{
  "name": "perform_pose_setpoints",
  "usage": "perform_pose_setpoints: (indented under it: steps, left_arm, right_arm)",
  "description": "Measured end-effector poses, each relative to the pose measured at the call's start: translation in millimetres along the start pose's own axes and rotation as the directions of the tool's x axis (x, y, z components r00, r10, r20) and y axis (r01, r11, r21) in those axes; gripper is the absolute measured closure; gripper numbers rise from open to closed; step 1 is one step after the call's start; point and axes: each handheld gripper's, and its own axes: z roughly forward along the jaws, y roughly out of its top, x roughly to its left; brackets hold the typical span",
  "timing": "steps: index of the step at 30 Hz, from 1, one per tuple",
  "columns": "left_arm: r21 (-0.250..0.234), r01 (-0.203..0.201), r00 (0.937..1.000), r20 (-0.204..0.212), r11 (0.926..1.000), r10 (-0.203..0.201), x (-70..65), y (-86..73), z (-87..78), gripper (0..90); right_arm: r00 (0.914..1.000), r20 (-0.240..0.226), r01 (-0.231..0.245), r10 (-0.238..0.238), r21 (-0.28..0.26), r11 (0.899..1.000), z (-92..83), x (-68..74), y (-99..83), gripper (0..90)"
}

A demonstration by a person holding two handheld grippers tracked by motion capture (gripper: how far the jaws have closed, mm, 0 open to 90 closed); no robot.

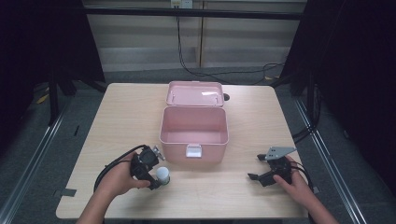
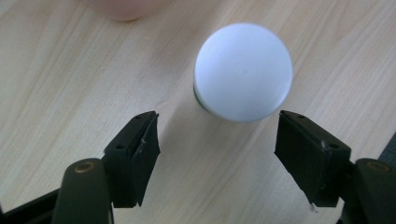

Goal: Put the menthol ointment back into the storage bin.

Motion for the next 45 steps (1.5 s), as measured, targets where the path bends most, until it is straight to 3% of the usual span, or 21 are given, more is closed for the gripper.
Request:
perform_pose_setpoints:
  steps: [9,16,21,28,29,30,31,32,35,37,38,40,41,42,45]
  left_arm:
    - [0.069,-0.028,0.9995,0.016,0.9972,0.027,-4.0,23.1,1.9,36.7]
    - [0.075,-0.024,0.9996,0.019,0.9969,0.022,-5.8,33.7,-0.7,43.2]
    - [0.086,-0.001,0.9999,0.016,0.9963,0.0,-6.0,40.9,-4.5,49.7]
    - [0.127,0.054,0.9983,0.017,0.9905,-0.056,-6.6,48.6,-13.9,50.3]
    - [0.132,0.061,0.9976,0.024,0.9893,-0.065,-6.9,51.8,-22.3,69.1]
    - [0.12,0.088,0.9948,0.04,0.9889,-0.093,-7.3,53.4,-26.8,67.8]
    - [0.12,0.088,0.9948,0.04,0.9889,-0.093,-7.3,53.4,-26.8,67.6]
    - [0.098,0.094,0.9926,0.067,0.9907,-0.101,-7.5,55.5,-33.6,66.6]
    - [0.112,0.086,0.9951,0.04,0.9901,-0.091,-8.6,56.5,-34.8,64.2]
    - [0.109,0.079,0.9952,0.049,0.9909,-0.085,-8.6,56.2,-33.6,57.3]
    - [0.096,0.076,0.9953,0.052,0.9924,-0.082,-9.0,55.4,-31.1,50.6]
    - [0.098,0.089,0.9945,0.046,0.9912,-0.094,-9.8,54.7,-28.0,47.9]
    - [0.105,0.087,0.9951,0.037,0.9907,-0.091,-10.2,54.0,-25.1,41.3]
    - [0.109,0.066,0.9972,0.028,0.9919,-0.069,-8.9,53.8,-21.8,37.7]
    - [0.158,0.063,0.9973,0.028,0.9855,-0.068,-8.6,51.7,-8.5,36.8]
  right_arm:
    - [1.0,0.0,0.001,-0.001,-0.001,1.0,0.0,-0.1,0.0,10.4]
    - [1.0,0.0,0.0,0.0,0.0,1.0,0.0,0.0,0.0,10.4]
    - [1.0,0.0,0.001,-0.001,0.0,1.0,0.0,0.0,0.0,10.4]
    - [1.0,0.0,0.0,0.0,0.0,1.0,0.0,0.0,0.0,10.4]
    - [1.0,0.0,0.001,-0.001,-0.001,1.0,0.0,0.0,0.0,10.4]
    - [1.0,0.0,0.0,0.0,0.0,1.0,0.0,0.0,0.0,10.4]
    - [1.0,0.0,0.0,0.0,0.0,1.0,0.0,0.0,0.0,10.4]
    - [1.0,0.0,0.0,0.0,0.0,1.0,-0.1,0.1,-0.1,10.4]
    - [1.0,0.0,0.001,-0.001,0.0,1.0,0.0,0.0,-0.1,10.4]
    - [1.0,0.001,-0.001,0.001,0.0,1.0,-0.1,0.2,0.0,10.4]
    - [1.0,0.001,0.0,0.0,0.0,1.0,-0.1,0.1,0.0,10.4]
    - [1.0,0.001,0.0,0.0,0.0,1.0,-0.1,0.1,0.0,10.4]
    - [1.0,0.001,0.0,0.0,0.0,1.0,-0.1,0.1,0.0,10.4]
    - [1.0,0.001,-0.001,0.001,0.0,1.0,-0.1,0.2,-0.1,10.4]
    - [1.0,0.001,0.001,-0.001,0.0,1.0,-0.1,0.0,-0.1,10.4]
